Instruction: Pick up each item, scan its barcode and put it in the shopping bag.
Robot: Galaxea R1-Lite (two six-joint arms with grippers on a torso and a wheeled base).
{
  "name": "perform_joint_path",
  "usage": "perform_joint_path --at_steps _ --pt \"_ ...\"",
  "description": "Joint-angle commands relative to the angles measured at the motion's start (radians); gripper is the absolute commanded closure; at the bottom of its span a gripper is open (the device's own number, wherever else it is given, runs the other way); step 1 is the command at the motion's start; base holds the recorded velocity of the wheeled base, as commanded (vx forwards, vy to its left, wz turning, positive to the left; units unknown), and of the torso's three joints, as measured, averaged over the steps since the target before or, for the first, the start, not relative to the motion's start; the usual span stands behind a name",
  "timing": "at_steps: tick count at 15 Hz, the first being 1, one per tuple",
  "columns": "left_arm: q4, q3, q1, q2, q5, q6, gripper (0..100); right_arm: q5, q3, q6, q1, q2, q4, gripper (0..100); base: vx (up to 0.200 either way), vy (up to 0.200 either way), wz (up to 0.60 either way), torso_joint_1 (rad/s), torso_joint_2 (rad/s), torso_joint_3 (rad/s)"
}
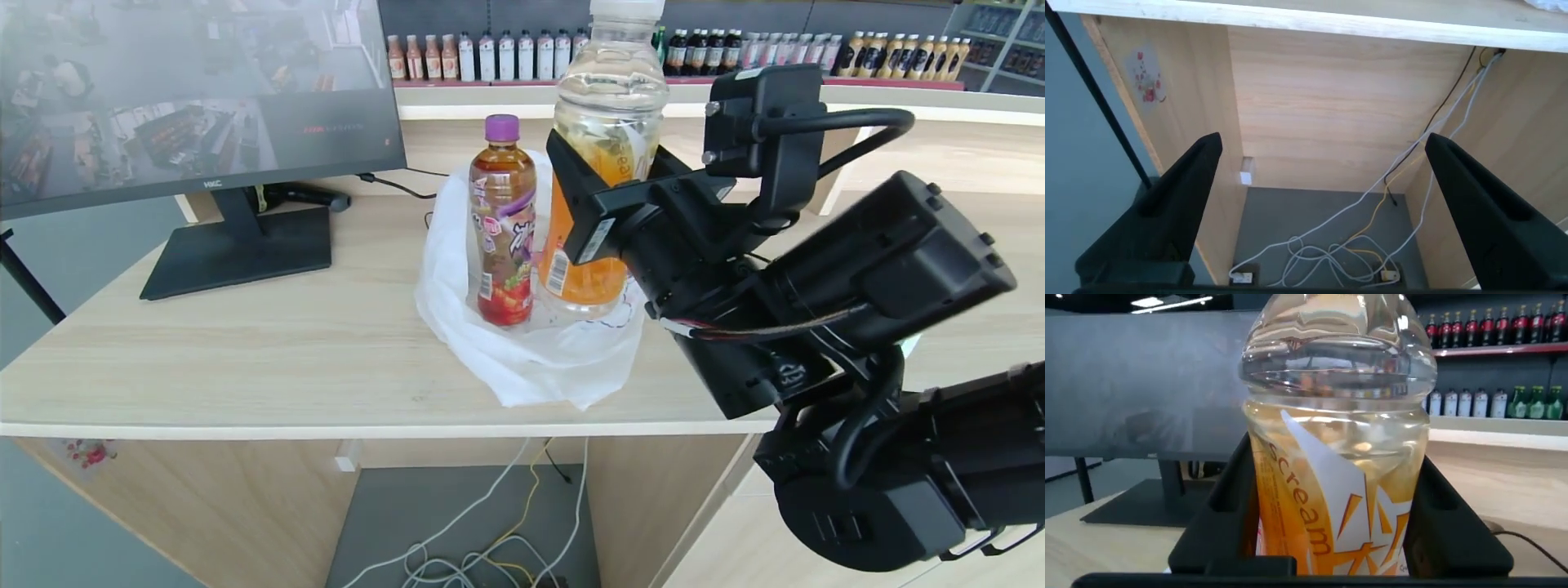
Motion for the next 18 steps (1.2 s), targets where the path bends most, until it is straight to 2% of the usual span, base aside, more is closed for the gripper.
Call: perform_joint_path --at_steps 1,3,6,10,12,14,18 --pt "0.000 0.000 0.001 0.000 0.000 0.000 0 -0.001 -0.015 0.000 -0.003 -0.047 0.059 100 0.000 0.000 0.00 0.000 0.00 0.000" --pt "0.000 0.000 0.001 0.000 0.000 0.000 0 0.010 -0.054 -0.003 -0.033 -0.047 0.122 100 0.000 0.000 0.00 0.000 0.00 0.000" --pt "0.000 0.000 0.001 0.000 0.000 0.000 0 0.084 -0.126 -0.004 -0.095 -0.043 0.228 100 0.000 0.000 0.00 0.000 0.00 0.000" --pt "0.000 0.000 0.001 0.000 0.000 0.000 0 0.134 -0.159 0.009 -0.164 -0.013 0.280 100 0.000 0.000 0.00 0.000 0.00 0.000" --pt "0.000 0.000 0.003 0.000 0.000 0.000 0 0.150 -0.219 0.035 -0.185 0.027 0.301 100 0.000 0.000 0.00 0.000 0.00 0.000" --pt "0.000 0.000 0.001 0.000 0.000 -0.002 0 0.150 -0.354 0.069 -0.201 0.090 0.367 100 0.000 0.000 0.00 0.000 0.00 0.000" --pt "0.000 0.000 0.001 0.000 0.000 -0.002 0 0.147 -0.517 0.084 -0.220 0.188 0.465 100 0.000 0.000 0.00 0.000 0.00 0.000"
